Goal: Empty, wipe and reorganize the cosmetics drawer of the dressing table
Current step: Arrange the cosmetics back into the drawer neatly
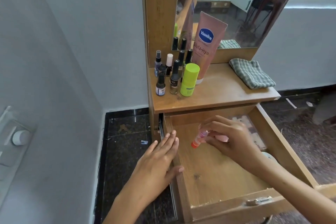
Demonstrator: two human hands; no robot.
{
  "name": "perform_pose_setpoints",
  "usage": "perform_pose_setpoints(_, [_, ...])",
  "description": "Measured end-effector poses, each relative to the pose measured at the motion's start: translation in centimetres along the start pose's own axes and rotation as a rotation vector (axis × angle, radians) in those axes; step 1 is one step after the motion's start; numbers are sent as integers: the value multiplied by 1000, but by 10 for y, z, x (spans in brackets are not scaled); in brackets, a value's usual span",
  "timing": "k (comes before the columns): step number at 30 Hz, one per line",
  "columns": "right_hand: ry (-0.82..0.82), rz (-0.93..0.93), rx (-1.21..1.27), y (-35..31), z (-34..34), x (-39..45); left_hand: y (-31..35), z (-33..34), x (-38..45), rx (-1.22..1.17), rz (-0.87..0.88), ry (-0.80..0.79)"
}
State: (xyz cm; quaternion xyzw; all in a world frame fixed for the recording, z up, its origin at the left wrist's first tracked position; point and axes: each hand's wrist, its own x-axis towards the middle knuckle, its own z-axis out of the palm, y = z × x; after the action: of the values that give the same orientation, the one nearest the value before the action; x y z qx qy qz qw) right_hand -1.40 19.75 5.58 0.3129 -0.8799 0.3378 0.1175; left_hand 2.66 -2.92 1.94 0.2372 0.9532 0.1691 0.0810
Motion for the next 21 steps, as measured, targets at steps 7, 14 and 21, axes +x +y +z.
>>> perform_pose_setpoints(7, [60,171,127,9,45,17,1,-4,1,-13,2,31])
perform_pose_setpoints(14, [-14,142,37,20,73,20,0,-7,2,-74,3,37])
perform_pose_setpoints(21, [30,-38,-282,12,68,23,2,-12,3,-89,-1,23])
